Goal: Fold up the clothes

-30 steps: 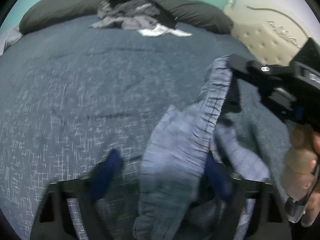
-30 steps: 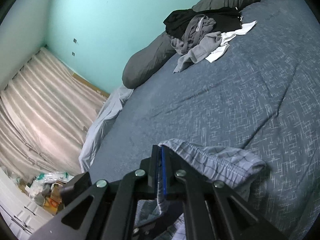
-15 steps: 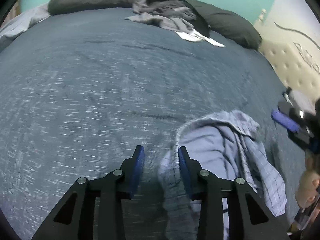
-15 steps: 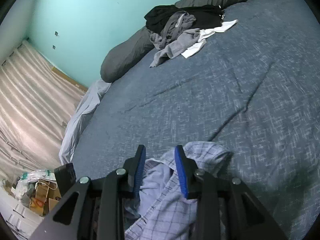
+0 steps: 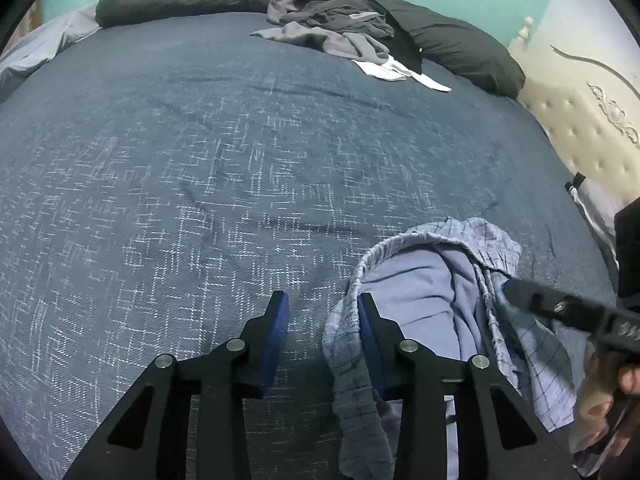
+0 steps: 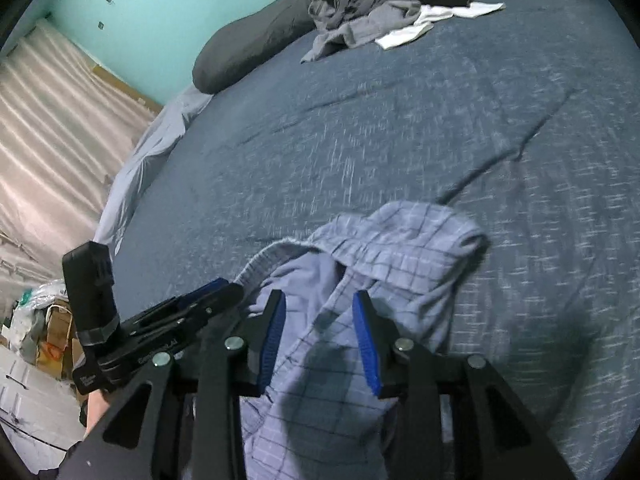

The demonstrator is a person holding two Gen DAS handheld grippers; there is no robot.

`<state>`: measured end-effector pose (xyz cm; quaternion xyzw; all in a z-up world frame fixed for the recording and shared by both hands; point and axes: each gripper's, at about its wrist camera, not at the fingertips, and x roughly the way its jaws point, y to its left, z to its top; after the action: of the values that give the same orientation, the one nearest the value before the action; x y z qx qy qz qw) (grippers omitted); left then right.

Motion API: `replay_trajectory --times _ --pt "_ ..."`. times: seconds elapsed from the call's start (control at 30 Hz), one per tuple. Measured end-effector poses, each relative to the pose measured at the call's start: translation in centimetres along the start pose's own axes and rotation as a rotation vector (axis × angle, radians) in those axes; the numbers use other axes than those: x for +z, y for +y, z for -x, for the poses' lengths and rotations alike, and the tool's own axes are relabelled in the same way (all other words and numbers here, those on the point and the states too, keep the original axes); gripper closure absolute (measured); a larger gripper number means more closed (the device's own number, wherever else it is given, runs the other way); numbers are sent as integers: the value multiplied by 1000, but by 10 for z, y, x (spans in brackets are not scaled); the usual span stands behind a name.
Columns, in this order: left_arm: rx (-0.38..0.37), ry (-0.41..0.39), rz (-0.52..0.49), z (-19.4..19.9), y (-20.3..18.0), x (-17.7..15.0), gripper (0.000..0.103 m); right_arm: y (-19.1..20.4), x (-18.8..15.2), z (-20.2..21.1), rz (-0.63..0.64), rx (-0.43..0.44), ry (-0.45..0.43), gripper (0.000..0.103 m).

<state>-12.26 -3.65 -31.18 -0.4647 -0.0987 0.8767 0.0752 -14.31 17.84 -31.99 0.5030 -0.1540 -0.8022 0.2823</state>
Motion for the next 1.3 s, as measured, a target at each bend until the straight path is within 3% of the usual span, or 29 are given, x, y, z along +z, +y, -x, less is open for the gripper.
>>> replay_trajectory --times 0.3,0.43,0.57,1.17,1.3 --pt "2 2 -5 2 3 0 64 10 -12 -23 70 -107 58 68" --pt "3 2 -1 2 4 -1 64 8 -13 -20 97 -107 51 92" --pt "5 3 -10 1 2 -2 64 10 -13 -17 128 -101 43 100" --pt "46 -10 21 -2 5 1 64 -54 8 56 -27 -177 -158 102" --pt "51 -6 14 -3 3 1 64 -64 9 62 -70 -161 -162 101"
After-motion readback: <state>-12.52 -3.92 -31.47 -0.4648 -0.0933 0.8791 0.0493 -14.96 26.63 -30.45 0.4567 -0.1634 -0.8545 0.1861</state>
